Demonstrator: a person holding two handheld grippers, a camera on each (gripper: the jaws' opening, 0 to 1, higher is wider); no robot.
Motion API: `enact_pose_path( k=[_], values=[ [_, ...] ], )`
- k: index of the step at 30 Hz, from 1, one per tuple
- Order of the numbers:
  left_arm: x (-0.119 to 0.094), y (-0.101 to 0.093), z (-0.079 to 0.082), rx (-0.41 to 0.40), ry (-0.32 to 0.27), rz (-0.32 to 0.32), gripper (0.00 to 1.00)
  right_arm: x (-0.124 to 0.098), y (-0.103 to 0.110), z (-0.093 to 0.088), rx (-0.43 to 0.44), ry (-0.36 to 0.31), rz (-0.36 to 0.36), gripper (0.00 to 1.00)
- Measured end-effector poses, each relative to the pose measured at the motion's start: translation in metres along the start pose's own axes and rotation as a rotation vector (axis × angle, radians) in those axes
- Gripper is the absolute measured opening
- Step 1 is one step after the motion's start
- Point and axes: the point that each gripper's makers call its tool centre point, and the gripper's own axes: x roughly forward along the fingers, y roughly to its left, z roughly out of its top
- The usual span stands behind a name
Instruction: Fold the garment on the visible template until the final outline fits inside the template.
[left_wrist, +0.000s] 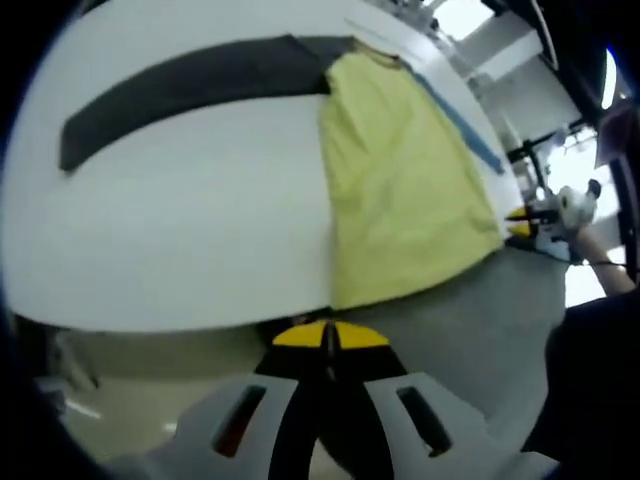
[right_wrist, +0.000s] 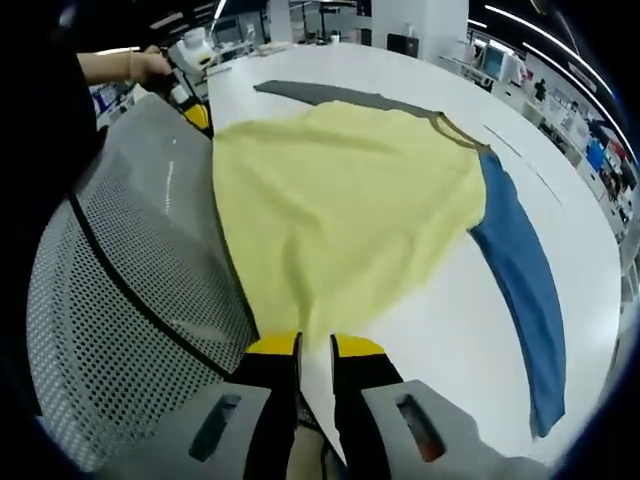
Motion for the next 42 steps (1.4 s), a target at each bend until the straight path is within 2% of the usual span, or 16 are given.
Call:
enact_pose_path(
  k=[5, 8, 11, 13, 18, 22, 24, 27, 28, 31, 32, 35, 38, 40, 42],
  values=[
    [-0.007, -0.008, 0.011, 0.007, -0.039, -0.001, 0.00, -0.001, 0.000, -0.002, -0.007, 0.010, 0.002, 0.13],
    [-0.018, -0.012, 0.030, 0.045, -0.104, 0.012, 0.00, -0.008, -0.006, 0.003, -0.010, -0.010, -0.029, 0.17],
    [-0.034, -0.017, 0.055, 0.080, -0.178, 0.016, 0.00, -0.024, -0.022, 0.022, 0.039, -0.097, -0.105, 0.24],
    [-0.045, -0.020, 0.067, 0.092, -0.203, 0.022, 0.03, -0.036, -0.030, 0.034, 0.079, -0.148, -0.135, 0.29],
    [-0.070, -0.025, 0.101, 0.096, -0.309, 0.009, 0.13, -0.063, -0.044, 0.053, 0.131, -0.214, -0.191, 0.38],
    [-0.086, -0.032, 0.117, 0.119, -0.364, -0.003, 0.18, -0.082, -0.053, 0.066, 0.171, -0.268, -0.232, 0.46],
    [-0.097, -0.038, 0.127, 0.138, -0.410, -0.023, 0.22, -0.097, -0.061, 0.075, 0.217, -0.327, -0.256, 0.52],
    [-0.108, -0.044, 0.137, 0.159, -0.462, -0.046, 0.28, -0.114, -0.070, 0.082, 0.308, -0.383, -0.282, 0.65],
    [-0.112, -0.047, 0.139, 0.169, -0.480, -0.055, 0.33, -0.116, -0.070, 0.083, 0.317, -0.392, -0.283, 0.68],
    [-0.125, -0.050, 0.145, 0.189, -0.521, -0.054, 0.41, -0.139, -0.078, 0.096, 0.361, -0.489, -0.311, 0.76],
    [-0.127, -0.051, 0.146, 0.197, -0.526, -0.051, 0.44, -0.144, -0.080, 0.097, 0.374, -0.502, -0.317, 0.79],
    [-0.136, -0.056, 0.147, 0.218, -0.539, -0.054, 0.53, -0.164, -0.084, 0.103, 0.412, -0.558, -0.335, 0.86],
    [-0.145, -0.062, 0.149, 0.223, -0.570, -0.066, 0.61, -0.181, -0.089, 0.104, 0.449, -0.602, -0.371, 0.92],
    [-0.152, -0.066, 0.152, 0.219, -0.597, -0.075, 0.68, -0.194, -0.092, 0.108, 0.487, -0.657, -0.384, 0.95],
    [-0.158, -0.065, 0.156, 0.215, -0.618, -0.074, 0.73, -0.204, -0.095, 0.108, 0.516, -0.692, -0.398, 0.97]
  ],
)
